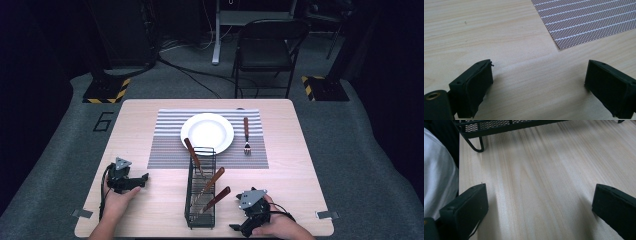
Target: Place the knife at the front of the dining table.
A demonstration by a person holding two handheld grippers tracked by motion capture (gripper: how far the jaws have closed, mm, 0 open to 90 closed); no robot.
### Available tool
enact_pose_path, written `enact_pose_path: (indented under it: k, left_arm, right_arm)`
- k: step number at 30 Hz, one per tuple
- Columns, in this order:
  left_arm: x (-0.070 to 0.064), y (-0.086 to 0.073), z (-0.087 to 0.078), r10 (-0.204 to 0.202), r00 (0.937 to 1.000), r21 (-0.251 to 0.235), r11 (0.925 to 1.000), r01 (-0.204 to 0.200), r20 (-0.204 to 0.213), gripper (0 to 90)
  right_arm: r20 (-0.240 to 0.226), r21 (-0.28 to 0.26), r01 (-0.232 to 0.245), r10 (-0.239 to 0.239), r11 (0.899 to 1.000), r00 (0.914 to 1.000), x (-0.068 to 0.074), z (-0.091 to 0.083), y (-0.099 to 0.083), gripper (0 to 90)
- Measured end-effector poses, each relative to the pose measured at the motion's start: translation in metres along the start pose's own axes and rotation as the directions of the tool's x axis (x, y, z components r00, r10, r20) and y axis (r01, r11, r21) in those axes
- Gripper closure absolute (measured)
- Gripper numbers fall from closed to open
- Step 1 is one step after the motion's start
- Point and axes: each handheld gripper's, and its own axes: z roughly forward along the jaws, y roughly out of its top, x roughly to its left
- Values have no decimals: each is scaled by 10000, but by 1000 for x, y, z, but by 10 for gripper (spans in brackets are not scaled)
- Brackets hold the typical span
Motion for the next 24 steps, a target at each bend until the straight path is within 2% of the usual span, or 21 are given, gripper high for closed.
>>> enact_pose_path:
  k: [5, 24]
  left_arm:
    - [-1, 1, 1, -39, 10000, -13, 10000, 39, -77, 86]
    - [-2, 0, -1, -7, 10000, -160, 9999, 8, 51, 149]
  right_arm:
    - [17, 19, -45, 45, 10000, 10000, 1, 0, 0, 0]
    - [34, 20, -70, 70, 10000, 10000, 1, 0, 0, 0]
